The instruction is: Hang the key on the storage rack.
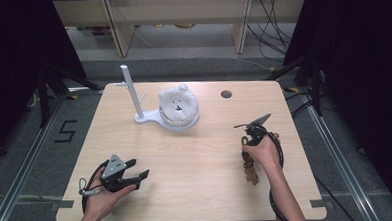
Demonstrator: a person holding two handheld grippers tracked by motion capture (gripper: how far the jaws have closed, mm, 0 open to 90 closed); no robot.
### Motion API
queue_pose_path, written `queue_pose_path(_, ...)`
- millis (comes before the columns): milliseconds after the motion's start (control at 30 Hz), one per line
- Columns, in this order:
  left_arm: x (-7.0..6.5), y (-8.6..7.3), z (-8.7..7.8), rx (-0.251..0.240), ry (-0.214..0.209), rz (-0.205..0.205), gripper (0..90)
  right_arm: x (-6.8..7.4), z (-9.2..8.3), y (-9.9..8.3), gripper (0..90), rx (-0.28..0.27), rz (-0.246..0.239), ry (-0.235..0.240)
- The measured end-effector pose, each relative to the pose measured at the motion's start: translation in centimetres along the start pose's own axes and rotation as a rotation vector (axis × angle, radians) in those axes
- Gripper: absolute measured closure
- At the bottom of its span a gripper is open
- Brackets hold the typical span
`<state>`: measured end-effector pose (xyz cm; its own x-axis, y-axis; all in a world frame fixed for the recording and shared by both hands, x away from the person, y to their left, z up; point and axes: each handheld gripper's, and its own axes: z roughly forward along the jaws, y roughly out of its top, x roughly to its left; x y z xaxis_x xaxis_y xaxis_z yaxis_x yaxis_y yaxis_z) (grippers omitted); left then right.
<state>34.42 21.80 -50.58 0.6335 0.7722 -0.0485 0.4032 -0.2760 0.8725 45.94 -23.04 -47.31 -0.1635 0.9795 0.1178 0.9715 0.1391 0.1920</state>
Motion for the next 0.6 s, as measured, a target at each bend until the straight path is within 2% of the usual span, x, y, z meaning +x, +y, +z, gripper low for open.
queue_pose_path(33,0.0,0.0,0.0,0.004,0.002,-0.002,33.8,0.0,0.1,0.1,59.8,0.004,-0.028,-0.006)
queue_pose_path(233,0.1,0.0,0.0,-0.002,-0.006,-0.003,33.7,0.3,0.2,0.2,60.4,0.023,-0.028,-0.019)
queue_pose_path(267,0.1,0.0,0.0,-0.003,-0.007,-0.003,33.7,0.6,0.3,0.2,60.7,0.015,-0.006,-0.017)
queue_pose_path(300,0.1,0.0,0.0,-0.004,-0.005,-0.002,33.7,1.0,0.1,0.3,62.1,0.057,0.020,-0.033)
queue_pose_path(367,0.1,0.0,0.0,-0.005,-0.005,0.000,33.8,1.1,0.1,0.4,64.0,0.065,0.016,-0.037)
queue_pose_path(400,0.1,0.0,0.0,-0.005,-0.005,0.000,33.7,1.0,0.1,0.4,65.3,0.073,0.000,0.008)
queue_pose_path(433,0.1,0.0,0.0,-0.005,-0.005,-0.001,33.8,1.3,0.1,0.4,66.7,0.067,0.014,-0.052)
queue_pose_path(567,0.1,0.0,0.0,-0.005,-0.005,-0.002,33.7,1.3,0.0,0.3,67.6,0.065,-0.015,-0.051)
queue_pose_path(600,0.1,0.0,0.0,-0.005,-0.005,-0.002,33.8,1.4,0.0,0.2,67.9,0.059,-0.007,-0.051)
